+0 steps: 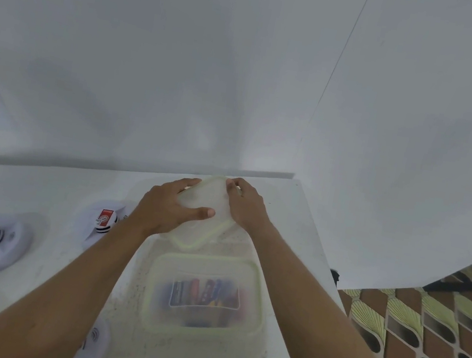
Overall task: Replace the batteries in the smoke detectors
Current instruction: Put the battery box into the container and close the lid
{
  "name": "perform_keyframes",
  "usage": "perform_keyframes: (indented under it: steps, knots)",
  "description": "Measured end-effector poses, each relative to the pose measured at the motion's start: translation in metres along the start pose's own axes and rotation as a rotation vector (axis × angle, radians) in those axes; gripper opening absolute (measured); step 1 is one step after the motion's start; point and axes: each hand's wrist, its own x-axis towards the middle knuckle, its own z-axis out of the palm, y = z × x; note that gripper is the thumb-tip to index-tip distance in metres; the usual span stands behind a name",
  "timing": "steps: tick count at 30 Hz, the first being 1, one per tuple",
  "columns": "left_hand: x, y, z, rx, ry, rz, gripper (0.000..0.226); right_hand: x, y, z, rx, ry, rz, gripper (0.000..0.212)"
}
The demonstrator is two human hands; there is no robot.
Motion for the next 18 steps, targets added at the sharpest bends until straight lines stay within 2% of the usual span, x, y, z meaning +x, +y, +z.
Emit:
perform_keyframes:
  steps: [2, 12, 15, 18]
  knots:
    - [-0.001, 0.0, 0.0, 0.0, -0.014, -0.004, 0.102, -0.001, -0.001, 0.0, -0.005, 0.002, 0.006, 0.039]
    - [-0.005, -0.003, 0.0, 0.059, -0.045, 0.022, 0.087, -0.008, -0.004, -0.005, -0.033, -0.024, -0.022, 0.044]
    - [-0.008, -0.003, 0.0, 0.046, 0.008, 0.012, 0.101, -0.013, 0.001, -0.008, -0.011, -0.031, -0.017, 0.044]
    - [-0.016, -0.001, 0.001, 0.028, 0.149, -0.175, 0.116, -0.021, 0.007, -0.012, 0.002, -0.039, 0.009, 0.045]
